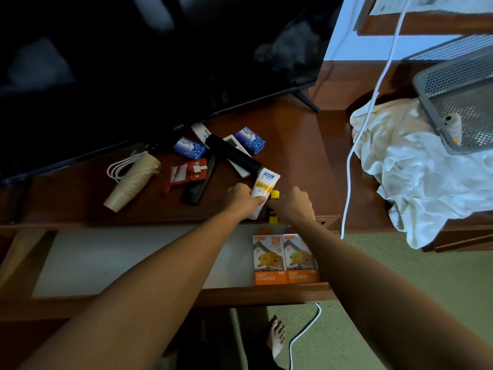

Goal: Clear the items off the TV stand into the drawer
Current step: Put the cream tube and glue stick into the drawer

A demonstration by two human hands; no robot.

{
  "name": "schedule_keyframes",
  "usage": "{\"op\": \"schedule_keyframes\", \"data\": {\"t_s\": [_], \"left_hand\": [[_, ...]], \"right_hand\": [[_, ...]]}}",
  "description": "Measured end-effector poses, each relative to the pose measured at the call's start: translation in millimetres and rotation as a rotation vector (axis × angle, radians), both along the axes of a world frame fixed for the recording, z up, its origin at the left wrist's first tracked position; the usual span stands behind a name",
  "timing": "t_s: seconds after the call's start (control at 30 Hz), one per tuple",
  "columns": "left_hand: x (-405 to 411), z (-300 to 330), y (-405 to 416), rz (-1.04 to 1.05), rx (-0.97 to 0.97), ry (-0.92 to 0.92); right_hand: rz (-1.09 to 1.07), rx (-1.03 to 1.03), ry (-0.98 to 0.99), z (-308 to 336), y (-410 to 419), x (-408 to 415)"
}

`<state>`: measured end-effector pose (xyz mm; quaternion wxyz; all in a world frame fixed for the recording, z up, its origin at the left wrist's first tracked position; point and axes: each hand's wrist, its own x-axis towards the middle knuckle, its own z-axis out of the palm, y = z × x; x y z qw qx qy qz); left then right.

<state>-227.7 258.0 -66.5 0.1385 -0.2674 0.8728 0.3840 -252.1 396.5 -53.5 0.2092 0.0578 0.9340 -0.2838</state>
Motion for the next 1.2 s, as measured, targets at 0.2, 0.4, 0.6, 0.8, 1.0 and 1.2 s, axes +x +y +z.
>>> {"op": "schedule_keyframes", "data": {"t_s": [0.2, 0.4, 0.6, 0.8, 1.0, 1.2], "left_hand": [[28.8, 14.4, 6.4, -0.034, 0.052, -0.120], [90.6, 3.1, 38.4, -0.107, 0.106, -0.156], [112.5, -34.7, 65.6, -0.104, 0.201, -0.273], [92.2, -54.4, 92.8, 0.023, 0.192, -0.170], [94.0, -67.2, 110.9, -0.057, 0.148, -0.205], [83.6, -60.9, 102.1, 0.060, 0.095, -0.136]], "right_hand": [[-0.029, -0.062, -0.119, 5.6, 17.1, 13.9], [0.030, -0.057, -0.349, 10.6, 54.0, 43.0], [0.092, 0.102, -0.354, -18.0, 88.8, 64.7], [0.182, 0.252, -0.117, -47.1, 94.8, 59.9], [0.311, 0.312, 0.004, -58.8, 96.7, 68.4], [0.493, 0.426, 0.215, -57.0, 104.8, 71.4]]}}
